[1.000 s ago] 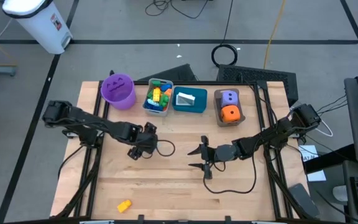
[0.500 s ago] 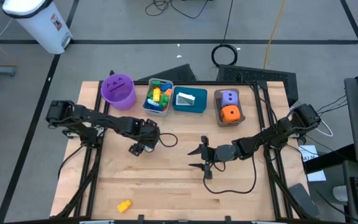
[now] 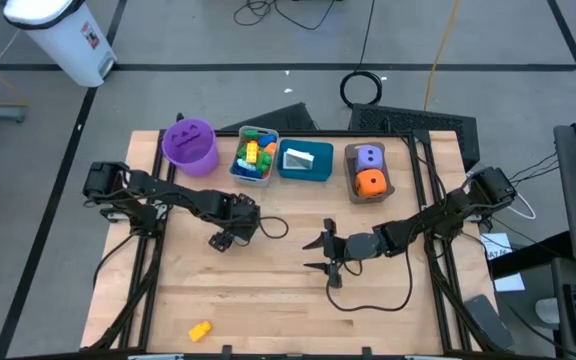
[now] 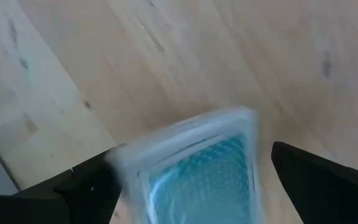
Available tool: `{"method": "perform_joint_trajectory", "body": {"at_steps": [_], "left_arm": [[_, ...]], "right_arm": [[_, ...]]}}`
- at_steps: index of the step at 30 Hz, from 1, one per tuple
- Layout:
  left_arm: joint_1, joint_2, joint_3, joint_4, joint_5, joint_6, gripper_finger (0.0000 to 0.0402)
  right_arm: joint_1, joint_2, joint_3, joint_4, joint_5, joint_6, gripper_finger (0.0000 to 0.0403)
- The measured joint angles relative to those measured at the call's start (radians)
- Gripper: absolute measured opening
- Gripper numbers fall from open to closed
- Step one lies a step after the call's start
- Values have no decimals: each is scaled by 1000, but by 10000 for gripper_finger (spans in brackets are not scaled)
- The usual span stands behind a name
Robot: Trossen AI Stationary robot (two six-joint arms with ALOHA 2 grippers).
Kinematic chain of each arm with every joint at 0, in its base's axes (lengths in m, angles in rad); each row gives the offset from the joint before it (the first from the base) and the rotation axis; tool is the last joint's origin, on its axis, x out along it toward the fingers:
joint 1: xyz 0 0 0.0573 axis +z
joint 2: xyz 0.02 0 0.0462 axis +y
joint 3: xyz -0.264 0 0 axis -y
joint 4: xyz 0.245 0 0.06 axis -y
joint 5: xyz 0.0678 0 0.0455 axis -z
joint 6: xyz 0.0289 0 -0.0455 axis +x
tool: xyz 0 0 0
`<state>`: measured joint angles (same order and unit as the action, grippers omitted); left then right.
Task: Pick & Place Toys
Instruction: Put the light blue deck of cards into the blue bin
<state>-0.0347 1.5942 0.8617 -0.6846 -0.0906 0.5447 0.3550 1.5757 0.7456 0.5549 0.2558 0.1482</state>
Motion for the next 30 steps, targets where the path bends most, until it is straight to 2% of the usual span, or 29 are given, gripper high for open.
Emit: {"method": "perform_joint_trajectory", "body": {"at_steps": [12, 21, 30], "left_arm": [[0, -3, 0, 0, -3, -84, 400], [0, -4, 0, 0, -154, -96, 399], [18, -4, 0, 0, -116, -66, 399]], "right_arm": [[0, 0, 0, 0, 0, 1, 208], [0, 0, 0, 0, 0, 1, 208], [0, 0, 0, -1, 0, 1, 208]]}}
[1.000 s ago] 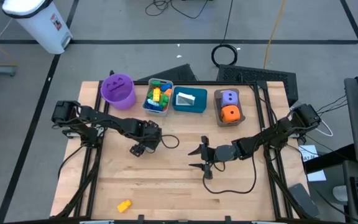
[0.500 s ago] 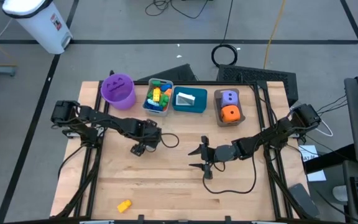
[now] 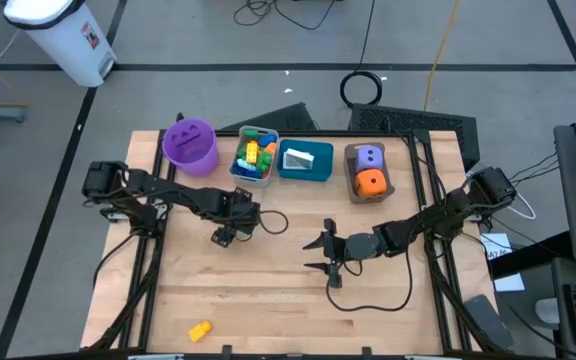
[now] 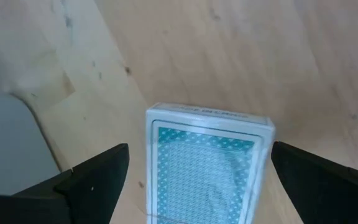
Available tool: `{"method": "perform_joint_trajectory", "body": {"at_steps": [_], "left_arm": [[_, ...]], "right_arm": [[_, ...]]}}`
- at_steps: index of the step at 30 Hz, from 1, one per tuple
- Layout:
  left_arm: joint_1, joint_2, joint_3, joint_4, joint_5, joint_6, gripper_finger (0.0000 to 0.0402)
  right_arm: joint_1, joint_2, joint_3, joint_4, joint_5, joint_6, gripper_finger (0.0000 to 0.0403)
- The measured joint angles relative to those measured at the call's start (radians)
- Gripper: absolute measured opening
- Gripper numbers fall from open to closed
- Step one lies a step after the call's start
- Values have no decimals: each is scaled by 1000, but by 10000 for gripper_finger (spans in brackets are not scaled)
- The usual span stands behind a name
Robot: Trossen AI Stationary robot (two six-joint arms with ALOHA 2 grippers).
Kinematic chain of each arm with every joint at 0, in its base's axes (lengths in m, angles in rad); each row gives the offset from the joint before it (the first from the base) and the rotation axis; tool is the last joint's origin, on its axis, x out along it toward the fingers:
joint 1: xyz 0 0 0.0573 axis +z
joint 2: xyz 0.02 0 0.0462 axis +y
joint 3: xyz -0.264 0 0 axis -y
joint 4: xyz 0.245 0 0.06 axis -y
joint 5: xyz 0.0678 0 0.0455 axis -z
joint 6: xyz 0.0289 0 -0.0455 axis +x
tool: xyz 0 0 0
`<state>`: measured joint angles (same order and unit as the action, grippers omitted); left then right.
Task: Pick & Place Toys
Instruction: Put the light blue deck of cards into the blue bin
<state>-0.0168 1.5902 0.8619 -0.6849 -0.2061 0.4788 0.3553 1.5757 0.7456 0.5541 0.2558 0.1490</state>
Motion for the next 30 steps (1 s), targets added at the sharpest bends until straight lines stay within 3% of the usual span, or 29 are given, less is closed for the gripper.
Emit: {"method": "perform_joint_trajectory", "body": {"at_steps": [8, 21, 30], "left_arm": [[69, 5, 0, 2, 104, -37, 399], [81, 55, 3, 10, 125, -17, 397], [95, 56, 1, 6, 160, -24, 315]], "right_arm": [[0, 0, 0, -7, 0, 8, 208], [0, 0, 0, -13, 0, 22, 208], [0, 0, 0, -14, 0, 22, 208]]}}
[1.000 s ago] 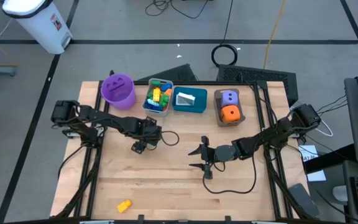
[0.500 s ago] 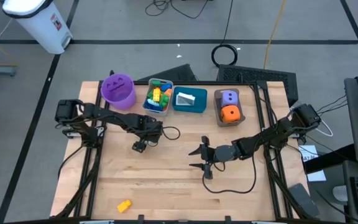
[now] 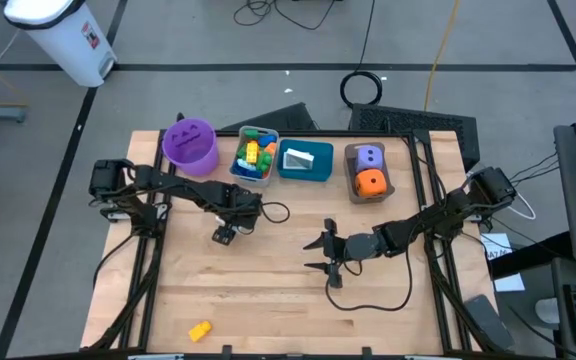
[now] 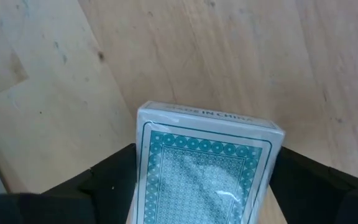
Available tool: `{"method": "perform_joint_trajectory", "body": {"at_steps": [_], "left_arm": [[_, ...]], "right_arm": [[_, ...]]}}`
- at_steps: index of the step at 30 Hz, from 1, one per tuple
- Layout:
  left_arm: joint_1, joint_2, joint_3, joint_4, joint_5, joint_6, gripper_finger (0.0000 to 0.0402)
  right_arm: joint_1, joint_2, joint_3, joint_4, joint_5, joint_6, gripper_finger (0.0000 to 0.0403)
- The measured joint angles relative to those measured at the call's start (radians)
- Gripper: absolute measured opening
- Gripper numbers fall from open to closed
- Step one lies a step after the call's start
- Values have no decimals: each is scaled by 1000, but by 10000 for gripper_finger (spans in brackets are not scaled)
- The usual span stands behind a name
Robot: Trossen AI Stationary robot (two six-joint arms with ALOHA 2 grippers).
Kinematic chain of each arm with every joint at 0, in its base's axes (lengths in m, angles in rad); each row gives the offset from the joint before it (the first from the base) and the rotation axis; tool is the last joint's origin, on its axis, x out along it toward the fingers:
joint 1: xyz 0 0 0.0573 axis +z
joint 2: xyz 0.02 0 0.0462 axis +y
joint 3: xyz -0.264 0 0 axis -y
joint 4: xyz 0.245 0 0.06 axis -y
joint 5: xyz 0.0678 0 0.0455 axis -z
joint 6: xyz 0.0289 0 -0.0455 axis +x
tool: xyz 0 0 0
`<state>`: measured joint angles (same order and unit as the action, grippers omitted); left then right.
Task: Pick & Place Toys
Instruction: Put the light blue deck of cards into the blue bin
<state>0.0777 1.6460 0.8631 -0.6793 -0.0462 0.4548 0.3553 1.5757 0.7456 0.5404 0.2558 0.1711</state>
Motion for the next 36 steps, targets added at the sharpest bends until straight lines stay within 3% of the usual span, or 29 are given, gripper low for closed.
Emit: {"method": "perform_joint_trajectory", "body": {"at_steps": [5, 14, 16, 19, 21, 27, 36], "left_arm": [[-8, -18, 7, -2, -16, -13, 315], [-46, -103, 107, 24, -174, -93, 323], [-63, -109, 136, 42, -203, -95, 322], [-90, -110, 166, 66, -253, -93, 316], [-105, -113, 176, 110, -277, -84, 316], [-149, -112, 182, 219, -333, -37, 324], [-181, -112, 182, 308, -392, 9, 316]], "right_arm": [[0, 0, 0, 4, 0, 0, 208], [0, 0, 0, 141, 10, 94, 208], [0, 0, 0, 164, 85, 161, 208], [-22, 4, 0, 170, 292, 306, 208], [-63, 15, 0, 192, 345, 367, 208], [-210, 81, 0, 333, 182, 539, 208], [-337, 187, 0, 422, 84, 727, 208]]}}
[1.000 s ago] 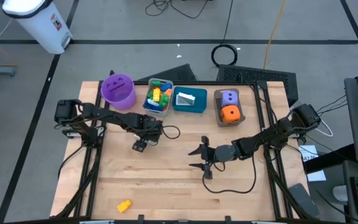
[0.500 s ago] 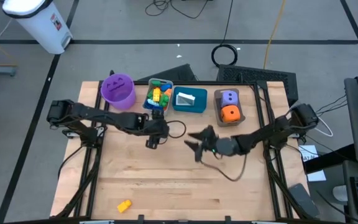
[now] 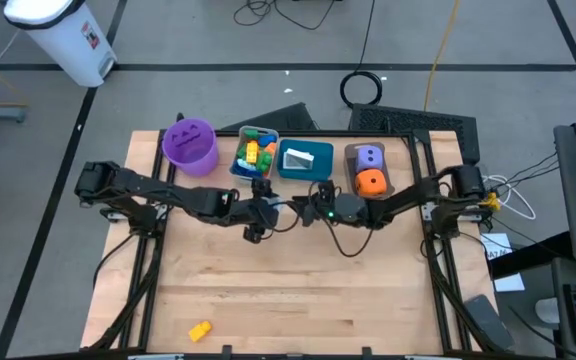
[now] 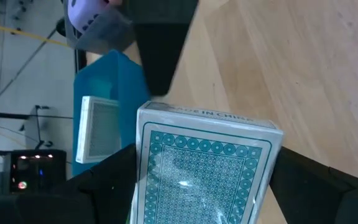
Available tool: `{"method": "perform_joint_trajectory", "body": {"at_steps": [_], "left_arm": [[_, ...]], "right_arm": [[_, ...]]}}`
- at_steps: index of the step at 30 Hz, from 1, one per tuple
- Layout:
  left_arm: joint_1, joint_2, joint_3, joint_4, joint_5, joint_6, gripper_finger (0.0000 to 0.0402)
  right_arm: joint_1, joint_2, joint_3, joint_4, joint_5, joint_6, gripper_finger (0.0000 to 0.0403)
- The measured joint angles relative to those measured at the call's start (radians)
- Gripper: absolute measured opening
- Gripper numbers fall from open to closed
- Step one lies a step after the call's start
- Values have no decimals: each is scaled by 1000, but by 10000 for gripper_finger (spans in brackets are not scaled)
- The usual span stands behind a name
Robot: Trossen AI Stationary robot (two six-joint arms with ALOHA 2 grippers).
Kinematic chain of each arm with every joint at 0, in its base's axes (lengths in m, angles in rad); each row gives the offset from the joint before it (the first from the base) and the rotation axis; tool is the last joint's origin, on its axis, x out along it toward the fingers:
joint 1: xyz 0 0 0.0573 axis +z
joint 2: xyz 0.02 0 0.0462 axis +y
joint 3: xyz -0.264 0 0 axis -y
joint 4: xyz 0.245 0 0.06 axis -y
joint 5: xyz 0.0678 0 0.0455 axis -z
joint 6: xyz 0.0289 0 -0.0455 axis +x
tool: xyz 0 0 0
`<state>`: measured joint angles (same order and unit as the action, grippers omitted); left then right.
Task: Pick & Place Toys
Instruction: Put the light blue deck of cards into the blue bin
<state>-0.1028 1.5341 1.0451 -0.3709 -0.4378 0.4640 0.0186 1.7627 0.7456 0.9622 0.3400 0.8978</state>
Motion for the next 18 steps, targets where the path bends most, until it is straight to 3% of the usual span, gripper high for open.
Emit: {"method": "perform_joint_trajectory", "body": {"at_steps": [8, 18], "left_arm": [[-3, 0, 0, 10, -8, 6, 322], [-3, -2, 0, 53, -12, 29, 325]], "right_arm": [[16, 74, 9, 179, -30, -12, 208], [41, 74, 137, 15, -22, -72, 208]]}}
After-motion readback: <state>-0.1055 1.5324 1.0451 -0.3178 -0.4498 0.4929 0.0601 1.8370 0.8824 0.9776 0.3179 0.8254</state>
